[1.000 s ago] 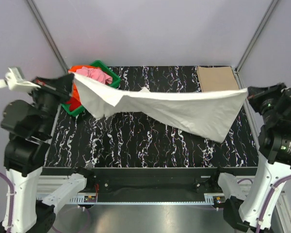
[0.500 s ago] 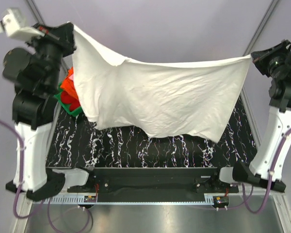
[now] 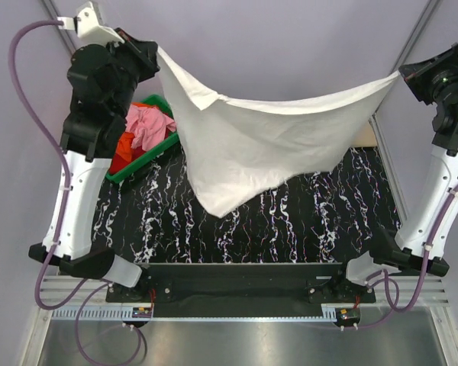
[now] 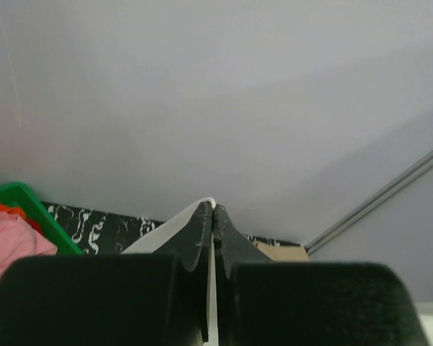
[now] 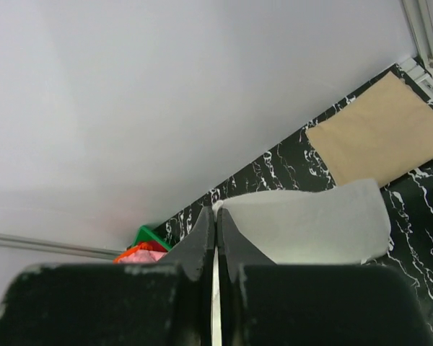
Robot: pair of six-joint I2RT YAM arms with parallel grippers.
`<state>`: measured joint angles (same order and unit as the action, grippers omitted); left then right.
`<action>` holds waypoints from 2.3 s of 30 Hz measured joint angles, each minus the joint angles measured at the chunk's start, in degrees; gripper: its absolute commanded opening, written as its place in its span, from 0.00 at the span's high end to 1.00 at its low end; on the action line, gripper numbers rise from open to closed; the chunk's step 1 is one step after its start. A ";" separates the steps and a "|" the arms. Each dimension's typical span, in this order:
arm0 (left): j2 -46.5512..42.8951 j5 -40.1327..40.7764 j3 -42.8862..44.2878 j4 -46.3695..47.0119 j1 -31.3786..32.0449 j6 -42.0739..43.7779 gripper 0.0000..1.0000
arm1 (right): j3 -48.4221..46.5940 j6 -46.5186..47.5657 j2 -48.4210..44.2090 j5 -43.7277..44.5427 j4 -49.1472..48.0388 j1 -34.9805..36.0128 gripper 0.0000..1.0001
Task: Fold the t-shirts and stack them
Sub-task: Flatten the tshirt out
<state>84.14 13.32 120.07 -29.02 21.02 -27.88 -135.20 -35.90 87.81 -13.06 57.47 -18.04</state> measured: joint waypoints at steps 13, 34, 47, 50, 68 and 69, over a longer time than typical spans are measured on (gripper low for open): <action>-11.32 0.94 7.54 10.19 2.93 0.90 1.00 | 4.90 -3.63 -10.62 0.44 -4.20 -0.04 1.00; -6.29 3.80 -0.17 8.22 3.02 4.48 1.00 | 5.68 -1.31 -5.66 4.61 -2.97 -0.13 1.00; -22.32 2.82 -11.47 10.99 3.06 2.29 1.00 | 13.84 0.90 -16.37 7.61 0.83 -0.13 1.00; -24.61 1.81 -12.26 10.64 3.06 0.70 1.00 | 14.03 1.16 -18.32 7.98 2.56 -0.13 1.00; -4.07 5.14 -3.28 13.97 0.85 2.27 1.00 | 14.45 -0.81 -5.40 6.38 -9.18 -0.13 1.00; -1.73 5.03 -2.23 13.77 -0.04 1.81 1.00 | 12.85 -0.83 -2.32 6.36 -9.42 -0.13 1.00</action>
<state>82.41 18.35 117.84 -15.25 20.97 -26.06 -122.34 -36.73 85.49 -6.70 48.05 -18.17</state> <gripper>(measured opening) 0.009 0.012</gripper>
